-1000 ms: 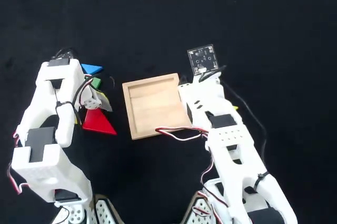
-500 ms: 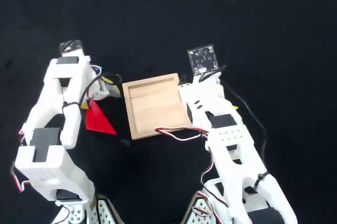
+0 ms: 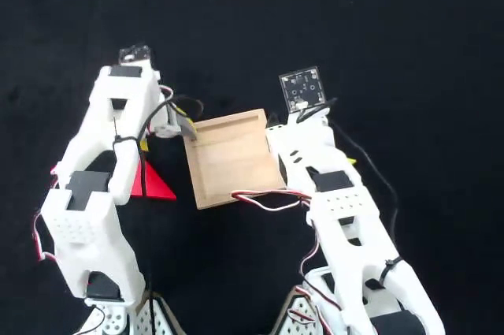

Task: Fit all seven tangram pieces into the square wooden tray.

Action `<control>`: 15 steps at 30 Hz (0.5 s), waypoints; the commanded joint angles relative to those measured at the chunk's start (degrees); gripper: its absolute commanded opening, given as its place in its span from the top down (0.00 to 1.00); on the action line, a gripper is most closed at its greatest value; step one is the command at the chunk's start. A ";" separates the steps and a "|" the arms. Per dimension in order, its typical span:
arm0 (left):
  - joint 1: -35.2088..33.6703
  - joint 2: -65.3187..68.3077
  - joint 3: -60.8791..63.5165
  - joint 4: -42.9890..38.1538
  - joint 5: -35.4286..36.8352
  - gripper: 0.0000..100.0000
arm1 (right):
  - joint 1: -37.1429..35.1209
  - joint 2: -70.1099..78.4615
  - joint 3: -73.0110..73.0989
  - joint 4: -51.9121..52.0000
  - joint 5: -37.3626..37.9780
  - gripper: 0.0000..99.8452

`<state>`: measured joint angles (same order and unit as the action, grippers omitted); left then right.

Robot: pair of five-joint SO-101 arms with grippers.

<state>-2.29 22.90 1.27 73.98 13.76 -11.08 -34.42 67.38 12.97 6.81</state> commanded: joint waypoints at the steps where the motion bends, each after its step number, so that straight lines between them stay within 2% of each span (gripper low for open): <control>1: -1.01 -6.68 -6.73 8.18 -0.88 0.63 | -0.70 0.40 -0.31 -1.05 0.00 0.81; 6: -7.08 -13.01 -1.36 9.05 -0.62 0.63 | -0.70 0.40 -0.31 -1.05 0.00 0.81; 11: -8.66 -11.08 10.15 -2.64 -0.88 0.63 | -0.70 0.31 -0.31 -1.05 0.00 0.81; 15: -6.81 -9.05 14.37 -10.64 -0.88 0.63 | -0.70 0.48 -0.31 -1.05 0.00 0.81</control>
<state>-10.37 13.41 13.23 70.46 13.32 -11.08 -34.42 67.38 12.97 6.81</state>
